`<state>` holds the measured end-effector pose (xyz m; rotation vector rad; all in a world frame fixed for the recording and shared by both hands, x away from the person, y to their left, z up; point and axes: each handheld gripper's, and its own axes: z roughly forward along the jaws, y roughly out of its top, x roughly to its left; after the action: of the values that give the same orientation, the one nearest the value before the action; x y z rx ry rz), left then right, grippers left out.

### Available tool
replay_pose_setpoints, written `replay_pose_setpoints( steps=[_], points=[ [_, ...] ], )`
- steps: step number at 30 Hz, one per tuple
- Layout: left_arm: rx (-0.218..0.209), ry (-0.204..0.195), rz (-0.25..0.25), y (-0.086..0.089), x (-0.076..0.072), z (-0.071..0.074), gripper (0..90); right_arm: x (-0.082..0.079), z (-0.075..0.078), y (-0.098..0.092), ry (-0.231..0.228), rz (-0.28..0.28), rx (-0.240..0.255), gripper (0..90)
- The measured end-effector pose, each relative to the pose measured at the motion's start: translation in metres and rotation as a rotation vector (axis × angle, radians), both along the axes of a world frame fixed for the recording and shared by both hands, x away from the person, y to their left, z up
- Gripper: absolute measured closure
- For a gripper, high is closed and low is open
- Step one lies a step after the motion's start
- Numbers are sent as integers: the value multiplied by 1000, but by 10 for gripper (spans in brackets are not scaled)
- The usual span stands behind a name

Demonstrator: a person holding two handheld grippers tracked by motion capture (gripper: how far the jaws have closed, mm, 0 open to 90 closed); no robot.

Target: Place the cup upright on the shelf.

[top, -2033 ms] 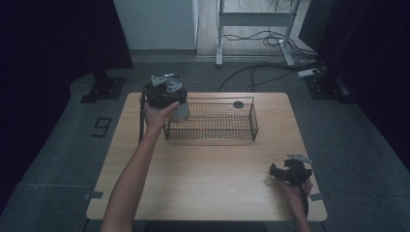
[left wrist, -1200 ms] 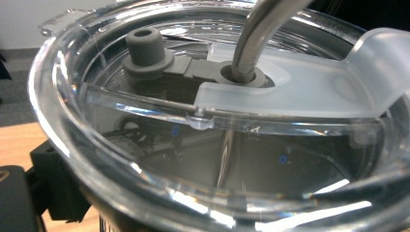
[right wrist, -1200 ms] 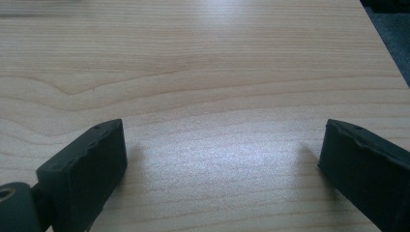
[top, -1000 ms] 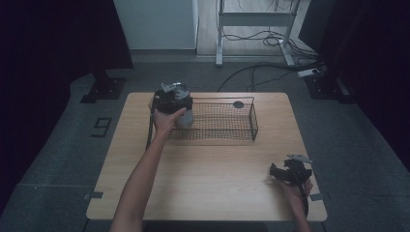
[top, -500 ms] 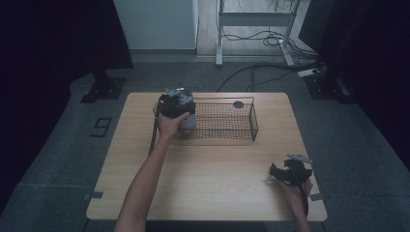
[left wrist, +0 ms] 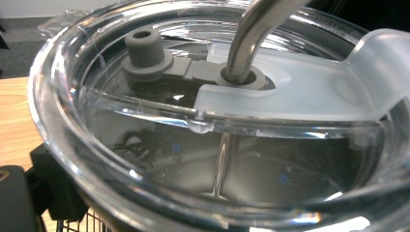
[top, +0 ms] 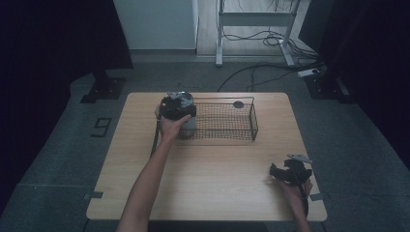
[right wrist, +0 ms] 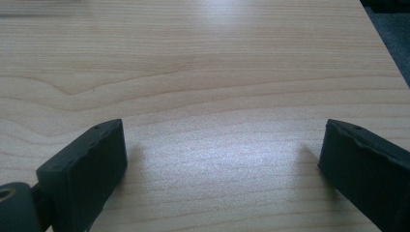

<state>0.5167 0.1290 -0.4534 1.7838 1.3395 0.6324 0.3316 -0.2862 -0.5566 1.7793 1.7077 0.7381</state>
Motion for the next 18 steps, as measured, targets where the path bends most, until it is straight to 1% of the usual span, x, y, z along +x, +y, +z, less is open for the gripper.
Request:
replay_pose_setpoints(
  steps=[5, 9, 14, 15, 18],
  points=[
    [8, 4, 4, 0, 0, -5, 40, 0, 0, 0, 0, 0, 0, 29],
    [15, -1, -1, -2, -2, -5, 39, 0, 0, 0, 0, 0, 0, 28],
    [58, -16, -24, -7, -7, -8, 38, 0, 0, 0, 0, 0, 0, 29],
    [72, -20, -30, -8, -9, -8, 37, 0, 0, 0, 0, 0, 0, 29],
    [73, -25, -29, -8, -11, -9, 36, 0, 0, 0, 0, 0, 0, 29]
  ],
)
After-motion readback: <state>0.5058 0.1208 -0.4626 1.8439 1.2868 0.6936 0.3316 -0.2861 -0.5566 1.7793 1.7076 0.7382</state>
